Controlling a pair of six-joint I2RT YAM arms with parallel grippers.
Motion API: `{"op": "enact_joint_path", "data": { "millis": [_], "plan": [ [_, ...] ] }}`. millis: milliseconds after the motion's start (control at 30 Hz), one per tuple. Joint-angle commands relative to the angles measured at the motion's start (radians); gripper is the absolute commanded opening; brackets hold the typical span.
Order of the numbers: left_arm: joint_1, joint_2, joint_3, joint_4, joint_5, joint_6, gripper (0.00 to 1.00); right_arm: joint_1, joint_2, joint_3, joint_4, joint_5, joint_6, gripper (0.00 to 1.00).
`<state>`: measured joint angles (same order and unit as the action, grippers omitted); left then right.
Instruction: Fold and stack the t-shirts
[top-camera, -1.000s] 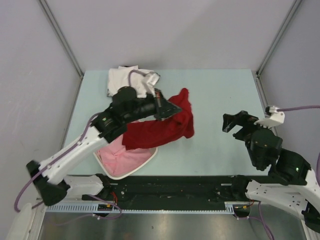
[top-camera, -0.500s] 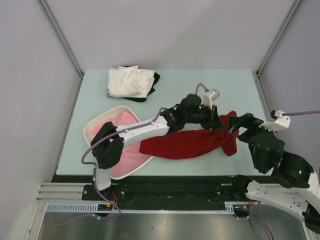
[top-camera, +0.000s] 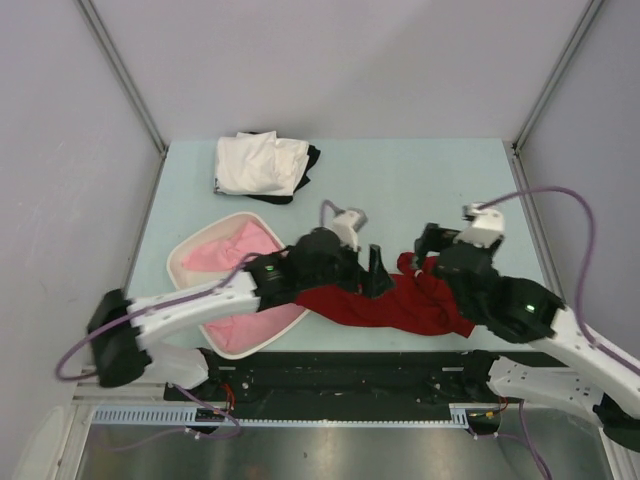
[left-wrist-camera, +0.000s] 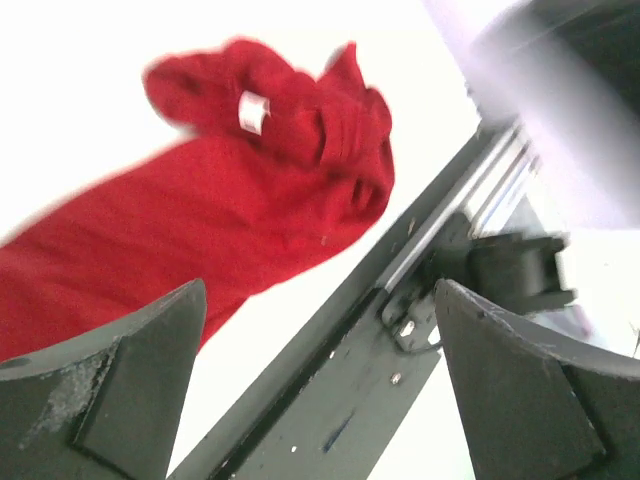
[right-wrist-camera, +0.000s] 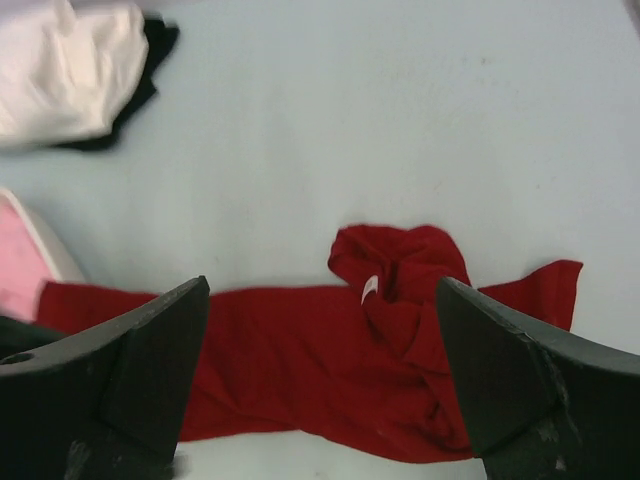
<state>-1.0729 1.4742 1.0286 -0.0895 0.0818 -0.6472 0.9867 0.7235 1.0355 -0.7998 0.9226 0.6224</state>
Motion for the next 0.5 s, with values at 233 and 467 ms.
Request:
{"op": "enact_joint_path", "data": {
  "millis": [233, 467],
  "plan": [
    [0.007, -0.459, -0.157, -0.516, -0.326, -0.124, 1.0, -0.055, 0.543, -0.127, 0.108, -0.272, 0.04, 1.0],
    [-0.024, -0.44, -0.277, -0.503, -0.287, -0.229, 1.0, -0.151, 0.651, -0.203, 0.224, -0.375, 0.007, 1.0]
  ]
}}
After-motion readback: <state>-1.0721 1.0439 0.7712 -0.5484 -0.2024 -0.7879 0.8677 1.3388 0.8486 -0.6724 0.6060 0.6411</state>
